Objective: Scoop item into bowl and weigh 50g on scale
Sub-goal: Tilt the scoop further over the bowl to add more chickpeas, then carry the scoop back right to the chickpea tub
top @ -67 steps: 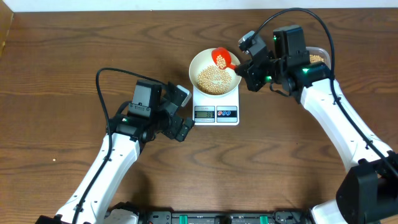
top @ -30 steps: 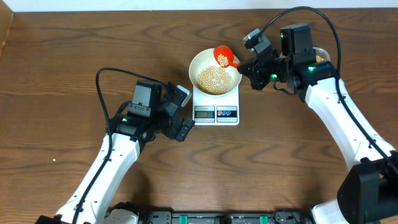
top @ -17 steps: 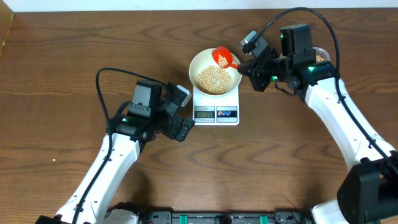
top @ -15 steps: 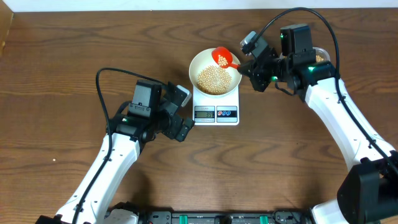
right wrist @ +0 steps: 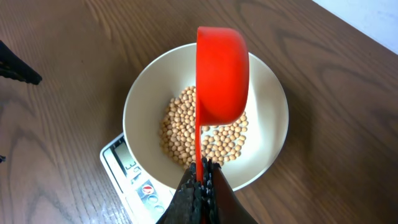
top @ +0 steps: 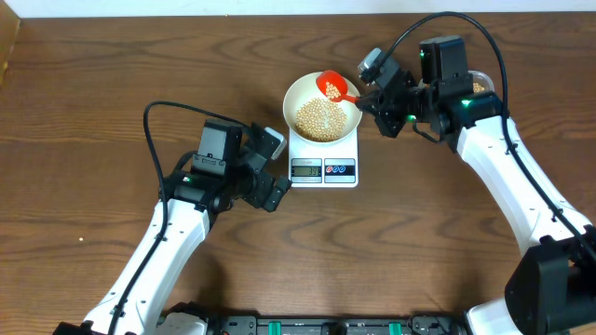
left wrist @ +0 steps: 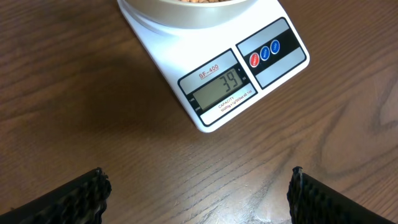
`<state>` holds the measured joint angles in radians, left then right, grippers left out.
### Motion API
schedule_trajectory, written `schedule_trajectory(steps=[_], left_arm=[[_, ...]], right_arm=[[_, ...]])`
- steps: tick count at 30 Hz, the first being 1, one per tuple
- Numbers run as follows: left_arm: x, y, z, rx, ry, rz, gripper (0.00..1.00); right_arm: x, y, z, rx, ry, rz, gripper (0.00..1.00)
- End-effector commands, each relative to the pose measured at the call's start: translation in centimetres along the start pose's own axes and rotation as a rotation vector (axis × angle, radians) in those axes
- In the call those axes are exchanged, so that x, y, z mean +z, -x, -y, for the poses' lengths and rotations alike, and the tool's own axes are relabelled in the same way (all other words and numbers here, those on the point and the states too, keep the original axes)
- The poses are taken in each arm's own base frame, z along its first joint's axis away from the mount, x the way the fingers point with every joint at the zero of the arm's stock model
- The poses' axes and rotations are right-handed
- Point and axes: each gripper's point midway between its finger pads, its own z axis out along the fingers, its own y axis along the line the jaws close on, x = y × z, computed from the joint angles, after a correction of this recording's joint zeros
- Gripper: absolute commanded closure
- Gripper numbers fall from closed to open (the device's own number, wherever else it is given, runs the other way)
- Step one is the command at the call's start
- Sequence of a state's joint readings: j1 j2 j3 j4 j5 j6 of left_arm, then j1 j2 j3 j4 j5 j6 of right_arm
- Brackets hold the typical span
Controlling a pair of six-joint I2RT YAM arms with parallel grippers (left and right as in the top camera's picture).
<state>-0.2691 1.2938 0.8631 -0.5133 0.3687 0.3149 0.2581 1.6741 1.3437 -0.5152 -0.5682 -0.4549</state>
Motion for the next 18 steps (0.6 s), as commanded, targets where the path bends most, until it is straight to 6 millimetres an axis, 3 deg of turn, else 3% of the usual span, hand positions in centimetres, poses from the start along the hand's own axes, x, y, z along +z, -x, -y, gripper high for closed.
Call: schedule_trajectory(steps=[1, 18], left_arm=[[0.08, -0.18, -0.02, 0.001, -0.004, -0.003, 0.06], [0.08, -0.18, -0.02, 0.001, -0.004, -0.003, 0.07]], right_arm=[[-0.77, 0.67, -0.27, -0.055, -0.004, 0.02, 0.99], [-0.74, 0.44, 0.38, -0.411, -0.044, -0.006, 0.99]])
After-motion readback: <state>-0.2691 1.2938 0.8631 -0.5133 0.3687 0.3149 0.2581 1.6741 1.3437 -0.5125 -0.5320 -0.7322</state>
